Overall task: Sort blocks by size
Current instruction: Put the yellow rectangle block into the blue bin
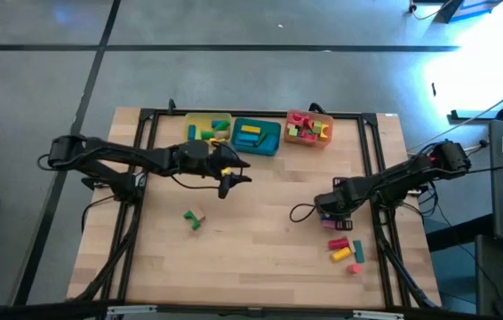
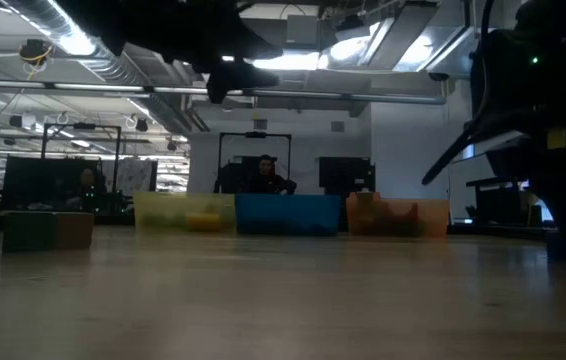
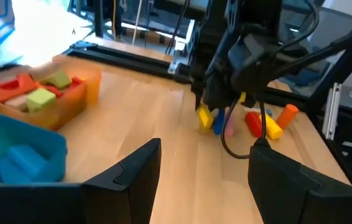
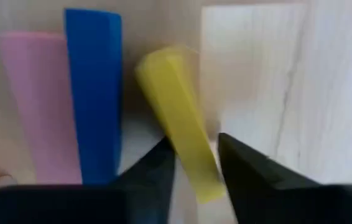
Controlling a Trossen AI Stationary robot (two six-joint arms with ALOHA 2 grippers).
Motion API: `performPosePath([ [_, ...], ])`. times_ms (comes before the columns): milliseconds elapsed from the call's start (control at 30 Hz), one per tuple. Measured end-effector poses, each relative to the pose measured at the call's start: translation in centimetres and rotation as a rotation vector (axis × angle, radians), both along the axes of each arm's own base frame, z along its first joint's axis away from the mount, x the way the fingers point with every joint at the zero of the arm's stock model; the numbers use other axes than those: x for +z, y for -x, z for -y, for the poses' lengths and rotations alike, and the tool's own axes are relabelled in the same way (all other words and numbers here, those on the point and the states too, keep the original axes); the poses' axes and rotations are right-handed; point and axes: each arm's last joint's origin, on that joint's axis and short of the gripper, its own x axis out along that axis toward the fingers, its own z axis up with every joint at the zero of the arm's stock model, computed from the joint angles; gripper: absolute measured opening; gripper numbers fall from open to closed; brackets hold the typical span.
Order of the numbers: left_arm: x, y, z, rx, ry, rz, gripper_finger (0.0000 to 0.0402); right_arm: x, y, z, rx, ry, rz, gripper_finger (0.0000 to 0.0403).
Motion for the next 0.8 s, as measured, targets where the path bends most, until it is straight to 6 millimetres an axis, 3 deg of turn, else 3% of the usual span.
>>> performPosePath([
  [133, 0.8, 0.7, 0.1, -0.003, -0.02, 0.006, 0.0205, 0.6, -0.6, -0.1, 0.014, -0.008, 0.031, 0.0056],
  [300, 1.3, 1.5, 0.0, 0.038, -0.031, -0.012, 0.0205, 2.6, -2.5, -0.4, 0.079, 0.047, 0.135, 0.0057],
  [467, 1.7, 1.8, 0.0, 0.042, -0.048, -0.001, 0.0205, 5.2, -5.5, 0.1, 0.183, 0.179, 0.35, 0.0075],
  [633, 1.7, 1.8, 0.0, 0.044, -0.041, -0.002, 0.0205, 7.2, -8.9, 2.7, 0.262, 0.316, 0.631, 0.0061],
  [800, 1.7, 1.8, 0.0, 0.047, -0.032, 0.0, 0.0205, 8.8, -11.2, 7.8, 0.244, 0.485, 0.852, 0.006],
])
